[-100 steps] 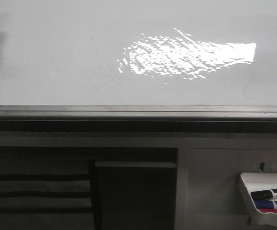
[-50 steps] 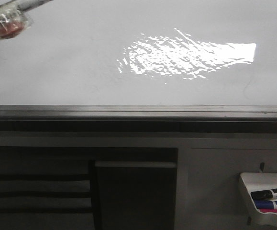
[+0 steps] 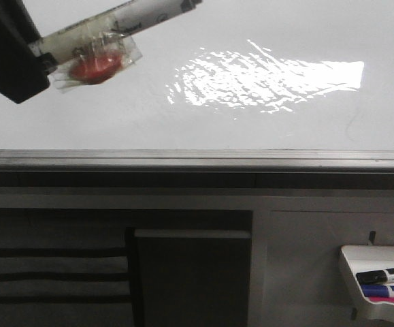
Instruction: Write number 9 on whiteboard
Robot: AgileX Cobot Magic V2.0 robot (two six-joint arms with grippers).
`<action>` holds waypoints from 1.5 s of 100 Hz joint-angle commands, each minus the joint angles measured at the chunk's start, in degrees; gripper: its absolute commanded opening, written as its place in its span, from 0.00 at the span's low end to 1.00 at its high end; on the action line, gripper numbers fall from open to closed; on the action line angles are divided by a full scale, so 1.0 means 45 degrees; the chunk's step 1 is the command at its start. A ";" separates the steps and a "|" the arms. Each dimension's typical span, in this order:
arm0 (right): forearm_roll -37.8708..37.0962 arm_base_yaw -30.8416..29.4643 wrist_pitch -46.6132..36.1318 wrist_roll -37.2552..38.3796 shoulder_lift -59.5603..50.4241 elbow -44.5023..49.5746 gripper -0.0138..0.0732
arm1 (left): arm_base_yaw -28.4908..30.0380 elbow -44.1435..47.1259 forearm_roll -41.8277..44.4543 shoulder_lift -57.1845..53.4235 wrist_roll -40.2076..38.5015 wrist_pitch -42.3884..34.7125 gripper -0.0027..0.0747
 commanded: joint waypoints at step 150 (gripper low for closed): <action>-0.2113 0.1656 -0.1858 0.2254 0.0920 -0.1136 0.11 | 0.0644 -0.0772 0.0407 -0.0782 -0.1008 -0.1196 0.52</action>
